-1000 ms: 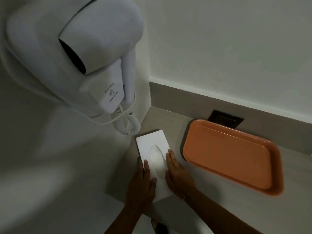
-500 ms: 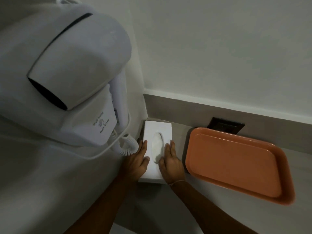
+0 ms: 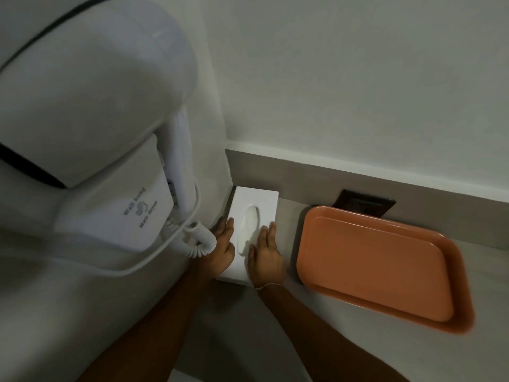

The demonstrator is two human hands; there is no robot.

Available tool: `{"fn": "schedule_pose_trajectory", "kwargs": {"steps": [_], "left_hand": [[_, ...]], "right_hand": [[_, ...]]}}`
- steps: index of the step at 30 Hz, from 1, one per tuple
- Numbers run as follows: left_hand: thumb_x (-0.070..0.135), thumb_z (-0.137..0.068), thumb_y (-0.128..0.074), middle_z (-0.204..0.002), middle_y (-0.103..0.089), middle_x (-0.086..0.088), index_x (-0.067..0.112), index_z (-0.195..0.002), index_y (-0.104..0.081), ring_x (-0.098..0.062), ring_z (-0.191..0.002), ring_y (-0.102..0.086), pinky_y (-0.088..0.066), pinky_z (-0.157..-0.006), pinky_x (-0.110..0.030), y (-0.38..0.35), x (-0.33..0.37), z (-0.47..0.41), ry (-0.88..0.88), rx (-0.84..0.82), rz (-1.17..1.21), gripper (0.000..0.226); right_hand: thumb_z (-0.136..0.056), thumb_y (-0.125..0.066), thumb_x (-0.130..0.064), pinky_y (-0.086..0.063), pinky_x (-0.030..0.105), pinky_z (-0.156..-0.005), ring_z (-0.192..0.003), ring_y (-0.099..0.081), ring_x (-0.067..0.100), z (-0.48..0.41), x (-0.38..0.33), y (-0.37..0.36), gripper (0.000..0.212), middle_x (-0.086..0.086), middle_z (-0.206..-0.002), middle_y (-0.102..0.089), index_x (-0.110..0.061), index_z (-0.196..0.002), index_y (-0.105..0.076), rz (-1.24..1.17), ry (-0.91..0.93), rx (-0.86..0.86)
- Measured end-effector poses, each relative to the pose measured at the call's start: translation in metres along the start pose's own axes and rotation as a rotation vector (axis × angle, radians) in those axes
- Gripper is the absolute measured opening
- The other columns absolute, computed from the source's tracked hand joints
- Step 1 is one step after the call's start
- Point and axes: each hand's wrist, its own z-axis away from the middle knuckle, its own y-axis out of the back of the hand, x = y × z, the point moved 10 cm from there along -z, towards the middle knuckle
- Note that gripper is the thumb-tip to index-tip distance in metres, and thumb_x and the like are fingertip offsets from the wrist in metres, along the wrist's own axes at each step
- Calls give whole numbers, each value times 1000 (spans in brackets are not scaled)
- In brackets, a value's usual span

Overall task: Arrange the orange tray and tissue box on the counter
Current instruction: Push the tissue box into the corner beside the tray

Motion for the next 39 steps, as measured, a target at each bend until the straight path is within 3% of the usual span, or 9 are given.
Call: {"fn": "schedule_pose_trajectory", "kwargs": {"steps": [4, 7, 10, 13, 19, 28, 39], "left_hand": [[26, -100, -31, -164, -1, -12, 10, -152, -5, -30, -151, -8, -17, -122, -46, 0, 5, 16, 43, 145, 51, 61], [35, -98, -32, -161, -16, -20, 3, -150, -18, -34, -149, -14, -23, -120, -51, -15, 8, 60, 57, 314, 211, 63], [42, -95, -35, -159, -20, -23, 1, -149, -21, -37, -148, -18, -27, -118, -52, -52, 3, 105, 130, 373, 262, 69], [47, -93, -34, -160, -19, -21, 5, -151, -17, -36, -148, -18, -27, -117, -50, -85, -1, 132, 184, 337, 196, 73], [51, -96, -16, -148, -40, -28, -2, -142, -38, -43, -136, -42, -37, -109, -56, -124, -11, 153, 200, 219, 84, 74], [49, -95, -28, -152, -36, -26, 2, -146, -32, -40, -141, -34, -22, -115, -52, -132, -18, 153, 167, 216, 38, 70], [50, -96, -23, -151, -37, -27, 1, -145, -34, -40, -141, -34, -25, -115, -54, -132, -18, 153, 180, 208, 69, 70]], "right_hand": [[-105, -29, -38, -47, 37, -104, -143, -37, 25, 14, 5, 8, 61, 6, -166, 8, -15, -157, -6, -76, 136, 2], [-106, -32, -39, -31, 35, -118, -152, -14, 19, 42, 18, 11, 60, 0, -167, 6, -21, -157, -7, -131, 268, 12], [-105, -32, -38, -20, 38, -123, -153, -5, 20, 74, 32, 2, 61, 4, -167, 2, -20, -157, -7, 28, 428, -29], [-99, -35, -34, -21, 45, -122, -153, -6, 25, 96, 39, -9, 66, 10, -166, -9, -14, -157, -12, 211, 546, -59], [-92, -41, -29, -20, 49, -121, -153, -3, 26, 107, 49, -24, 75, 9, -166, -7, -13, -157, -6, 303, 535, -163], [-93, -41, -35, -19, 51, -120, -153, -4, 29, 108, 47, -32, 77, 10, -167, -1, -14, -156, -2, 343, 474, -167], [-102, -30, -37, -5, 56, -121, -152, 6, 31, 86, 19, -46, 68, 10, -166, 10, -13, -156, 5, 378, 476, -195]]}}
